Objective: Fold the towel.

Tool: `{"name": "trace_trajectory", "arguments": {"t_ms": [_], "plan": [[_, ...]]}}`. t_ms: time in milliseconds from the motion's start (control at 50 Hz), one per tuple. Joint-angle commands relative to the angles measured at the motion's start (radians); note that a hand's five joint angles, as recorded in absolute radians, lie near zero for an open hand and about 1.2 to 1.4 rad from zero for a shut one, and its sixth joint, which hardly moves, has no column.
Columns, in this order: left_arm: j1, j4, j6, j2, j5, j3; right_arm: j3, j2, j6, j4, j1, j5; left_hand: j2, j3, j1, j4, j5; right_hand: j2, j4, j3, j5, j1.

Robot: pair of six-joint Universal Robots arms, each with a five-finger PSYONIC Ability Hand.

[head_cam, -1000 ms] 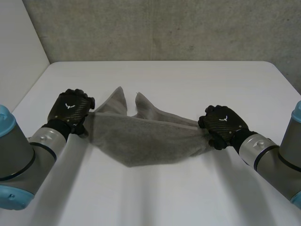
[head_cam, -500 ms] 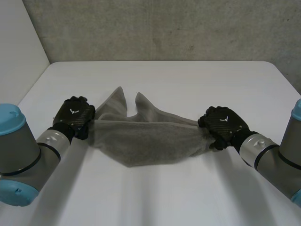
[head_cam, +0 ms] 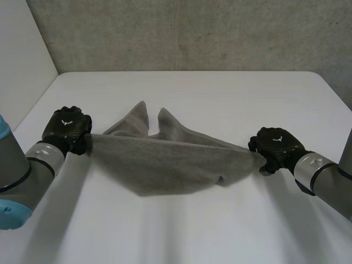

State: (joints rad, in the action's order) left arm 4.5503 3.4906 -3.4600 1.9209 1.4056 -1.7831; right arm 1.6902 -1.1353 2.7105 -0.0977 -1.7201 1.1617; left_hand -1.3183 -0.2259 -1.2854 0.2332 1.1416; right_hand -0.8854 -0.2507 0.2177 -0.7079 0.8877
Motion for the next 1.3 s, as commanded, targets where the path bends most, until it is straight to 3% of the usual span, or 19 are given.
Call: {"name": "trace_trajectory", "arguments": {"t_ms": [20, 180, 220, 460, 480, 500, 720, 960, 1040, 1060, 1200, 1300], "plan": [[0.007, -0.007, 0.006, 0.001, -0.002, 0.004, -0.006, 0.025, 0.006, -0.004, 0.010, -0.005, -0.078, 0.051, -0.111, -0.059, 0.080, -0.121, 0.076, -0.043, -0.124, 0.119], [0.007, -0.009, 0.007, -0.002, -0.002, 0.004, -0.012, 0.052, 0.015, 0.000, 0.010, -0.013, -0.078, 0.051, -0.111, -0.059, 0.080, -0.347, 0.076, -0.043, -0.350, 0.345], [0.007, -0.010, 0.007, -0.003, -0.004, 0.004, -0.017, 0.057, 0.021, 0.012, 0.010, -0.039, -0.078, 0.051, -0.111, -0.059, 0.080, -0.510, 0.076, -0.043, -0.513, 0.508], [0.000, -0.076, 0.009, -0.088, -0.019, -0.006, -0.044, -0.029, 0.022, 0.230, 0.056, -0.122, -0.078, 0.051, -0.111, -0.059, 0.080, -0.511, 0.076, -0.043, -0.514, 0.509], [-0.001, -0.076, 0.009, -0.088, -0.019, -0.006, -0.034, -0.027, 0.018, 0.236, 0.057, -0.135, -0.078, 0.051, -0.111, -0.059, 0.080, -0.247, 0.076, -0.043, -0.250, 0.245], [-0.002, -0.076, 0.009, -0.091, -0.022, -0.007, -0.026, -0.020, 0.017, 0.224, 0.053, -0.148, -0.078, 0.051, -0.111, -0.059, 0.080, -0.128, 0.076, -0.043, -0.131, 0.126], [0.013, -0.076, 0.009, -0.083, -0.024, 0.002, -0.023, 0.097, 0.051, 0.105, 0.048, -0.146, -0.078, 0.051, -0.111, -0.059, 0.080, -0.086, 0.076, -0.043, -0.089, 0.084], [0.033, -0.076, 0.009, -0.082, -0.022, 0.008, -0.021, 0.118, 0.095, -0.004, 0.050, -0.140, -0.078, 0.051, -0.111, -0.059, 0.080, -0.116, 0.076, -0.043, -0.119, 0.113], [0.039, -0.076, 0.009, -0.082, -0.019, 0.011, -0.029, 0.131, 0.095, -0.005, 0.054, -0.136, -0.078, 0.051, -0.111, -0.059, 0.080, -0.330, 0.076, -0.043, -0.333, 0.328], [0.039, -0.078, 0.009, -0.082, -0.019, 0.011, -0.032, 0.124, 0.095, -0.001, 0.060, -0.136, -0.078, 0.051, -0.111, -0.059, 0.080, -0.509, 0.076, -0.043, -0.512, 0.507], [0.029, -0.105, 0.012, -0.111, -0.022, 0.002, -0.021, -0.037, 0.095, 0.087, 0.109, -0.155, -0.078, 0.051, -0.111, -0.059, 0.080, -0.511, 0.076, -0.043, -0.514, 0.509], [0.022, -0.192, 0.035, -0.169, -0.054, -0.007, -0.046, -0.150, 0.025, 0.318, 0.122, -0.235, -0.078, 0.051, -0.111, -0.059, 0.080, -0.511, 0.076, -0.043, -0.514, 0.509]]}}
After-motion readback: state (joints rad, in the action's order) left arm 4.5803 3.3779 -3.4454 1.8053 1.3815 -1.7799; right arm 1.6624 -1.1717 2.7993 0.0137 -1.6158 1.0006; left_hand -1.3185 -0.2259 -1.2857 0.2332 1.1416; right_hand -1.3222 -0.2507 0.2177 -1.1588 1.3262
